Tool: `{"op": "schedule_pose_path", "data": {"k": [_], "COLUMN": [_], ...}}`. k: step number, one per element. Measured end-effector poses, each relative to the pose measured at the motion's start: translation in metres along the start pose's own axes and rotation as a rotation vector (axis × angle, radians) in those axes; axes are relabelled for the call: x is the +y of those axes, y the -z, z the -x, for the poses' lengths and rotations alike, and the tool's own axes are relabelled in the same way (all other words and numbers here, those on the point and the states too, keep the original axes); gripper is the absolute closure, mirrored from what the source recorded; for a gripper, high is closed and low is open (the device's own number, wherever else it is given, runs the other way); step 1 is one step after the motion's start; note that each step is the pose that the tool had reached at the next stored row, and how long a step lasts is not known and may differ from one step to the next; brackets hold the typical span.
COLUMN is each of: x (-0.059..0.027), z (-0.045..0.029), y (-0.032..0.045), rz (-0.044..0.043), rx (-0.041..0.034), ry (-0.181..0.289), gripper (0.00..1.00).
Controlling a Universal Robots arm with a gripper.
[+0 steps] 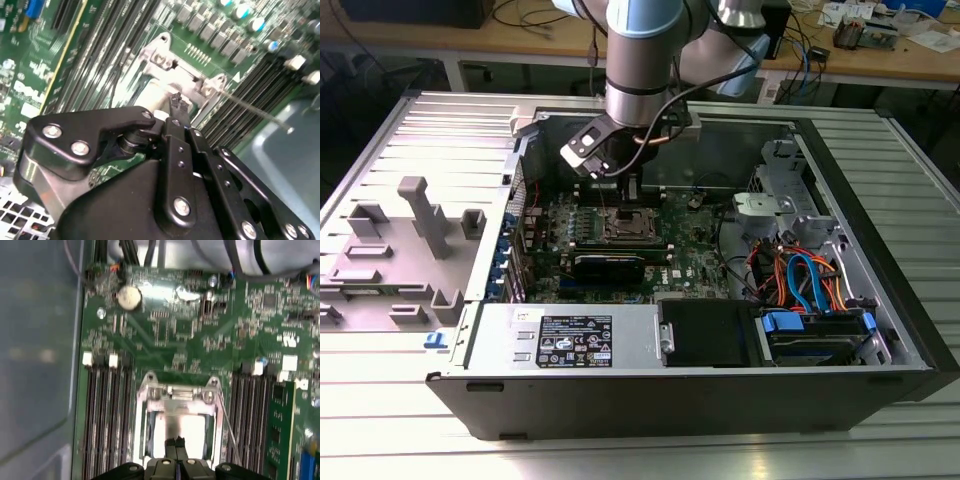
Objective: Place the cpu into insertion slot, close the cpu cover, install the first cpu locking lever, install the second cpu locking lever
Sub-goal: 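Close the cpu cover, then install the first cpu locking lever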
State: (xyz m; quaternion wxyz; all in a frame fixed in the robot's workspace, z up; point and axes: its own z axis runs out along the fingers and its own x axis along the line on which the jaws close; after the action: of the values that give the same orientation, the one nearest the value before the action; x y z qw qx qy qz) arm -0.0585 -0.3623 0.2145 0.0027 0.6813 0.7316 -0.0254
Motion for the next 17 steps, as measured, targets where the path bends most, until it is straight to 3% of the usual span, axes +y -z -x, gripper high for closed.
{"op": "schedule_pose_path", "data": {"k": [17], "x": [0.0011], "z": [0.0001], "y": [0.0000], "rz": [-0.0003], "rx": [-0.0001], "ry": [0.003], "gripper": [0.89]}}
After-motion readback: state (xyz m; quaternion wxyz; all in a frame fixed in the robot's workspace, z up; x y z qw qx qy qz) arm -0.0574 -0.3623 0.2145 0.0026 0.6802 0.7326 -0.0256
